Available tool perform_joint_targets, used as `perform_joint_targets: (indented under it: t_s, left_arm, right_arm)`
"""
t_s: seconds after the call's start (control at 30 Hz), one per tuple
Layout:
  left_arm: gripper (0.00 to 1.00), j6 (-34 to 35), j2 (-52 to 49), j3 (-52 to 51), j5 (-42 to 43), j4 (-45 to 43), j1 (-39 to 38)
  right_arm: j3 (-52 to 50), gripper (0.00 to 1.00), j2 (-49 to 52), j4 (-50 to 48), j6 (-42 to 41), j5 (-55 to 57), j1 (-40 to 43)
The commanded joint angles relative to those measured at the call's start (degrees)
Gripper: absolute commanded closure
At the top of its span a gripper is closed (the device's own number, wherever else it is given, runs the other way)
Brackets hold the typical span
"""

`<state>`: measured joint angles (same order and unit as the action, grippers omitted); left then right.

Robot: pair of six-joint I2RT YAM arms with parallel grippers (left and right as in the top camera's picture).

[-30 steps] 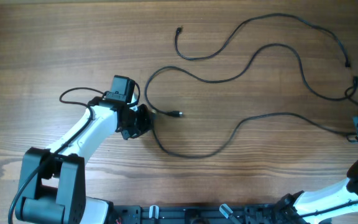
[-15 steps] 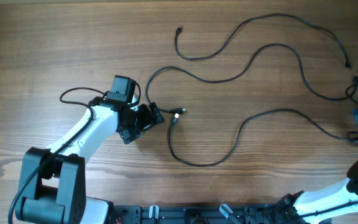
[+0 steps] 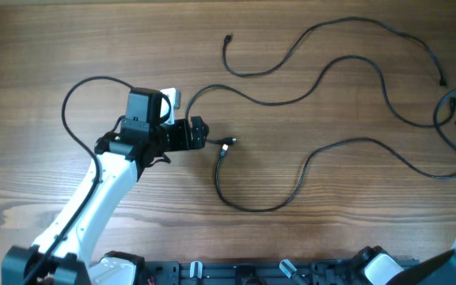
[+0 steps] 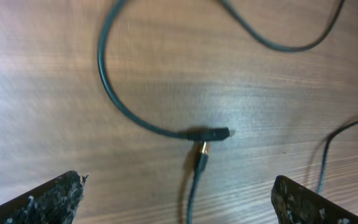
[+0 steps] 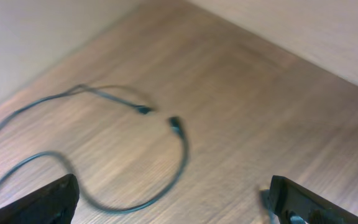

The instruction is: Untangle cables

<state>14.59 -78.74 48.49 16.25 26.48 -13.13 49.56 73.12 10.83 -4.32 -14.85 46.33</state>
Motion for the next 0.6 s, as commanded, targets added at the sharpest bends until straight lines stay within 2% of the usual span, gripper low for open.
perform_joint_targets:
  t_s: [0.0, 0.1, 0.2, 0.37, 0.4, 0.57]
  left_arm:
    - [0.00, -8.92, 4.15, 0.72, -6.73, -0.72, -0.11]
    - [0.00, -14.19, 7.30, 0.72, -7.15, -1.60, -0.11]
    - [0.00, -18.95, 10.38, 0.70, -7.19, -2.12, -0.11]
    - [0.00, -18.86, 11.26, 0.70, -7.17, -2.03, -0.11]
    - [0.00, -18.84, 11.26, 0.70, -7.15, -2.01, -0.11]
    - [0.00, -18.86, 11.26, 0.68, -7.15, -1.25, -0.11]
  right_arm:
    - [0.48, 0.00, -6.25, 4.92, 6.93, -16.44, -1.44]
    - [0.48, 0.00, -11.47, 10.93, 9.42, -18.25, -4.98]
    - [0.48, 0.00, -17.53, 16.65, 11.34, -17.94, -11.87]
    - [0.48, 0.00, -22.03, 21.79, 11.21, -15.17, -22.29]
    - [0.48, 0.00, -22.14, 23.87, 11.76, -14.97, -26.58]
    - [0.48, 0.00, -20.46, 26.53, 11.58, -9.51, -36.15]
